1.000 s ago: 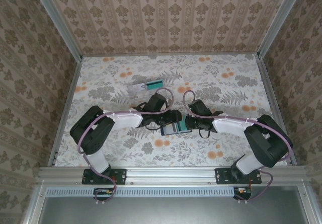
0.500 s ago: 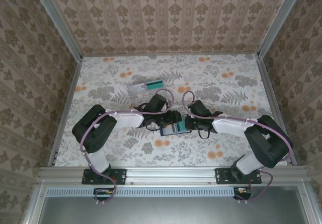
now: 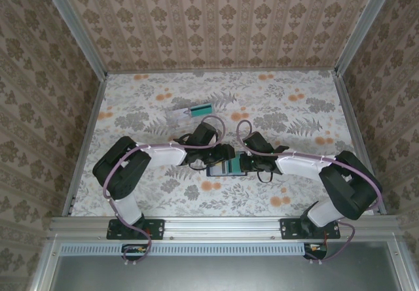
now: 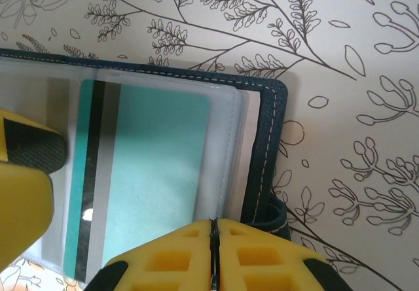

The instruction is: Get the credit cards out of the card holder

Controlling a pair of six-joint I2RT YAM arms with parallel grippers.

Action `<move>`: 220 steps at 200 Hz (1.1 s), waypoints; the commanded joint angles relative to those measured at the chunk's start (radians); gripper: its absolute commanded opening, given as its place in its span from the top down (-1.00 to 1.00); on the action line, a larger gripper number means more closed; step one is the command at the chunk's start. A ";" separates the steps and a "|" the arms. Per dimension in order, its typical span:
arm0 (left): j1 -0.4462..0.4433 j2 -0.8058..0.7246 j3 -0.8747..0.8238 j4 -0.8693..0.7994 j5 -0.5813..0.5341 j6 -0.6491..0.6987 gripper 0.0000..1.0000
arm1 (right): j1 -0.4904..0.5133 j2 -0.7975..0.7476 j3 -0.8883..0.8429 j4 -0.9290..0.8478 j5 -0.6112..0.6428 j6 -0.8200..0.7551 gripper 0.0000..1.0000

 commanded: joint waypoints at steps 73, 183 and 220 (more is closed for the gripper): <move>0.010 0.004 -0.029 -0.014 0.019 0.002 0.33 | 0.027 0.059 -0.003 -0.014 -0.024 0.019 0.77; 0.031 -0.043 -0.074 -0.010 0.014 -0.021 0.99 | 0.027 0.066 -0.007 -0.020 0.000 0.024 0.76; 0.046 -0.070 -0.104 -0.008 0.017 -0.028 1.00 | 0.027 0.076 -0.006 -0.023 0.010 0.030 0.76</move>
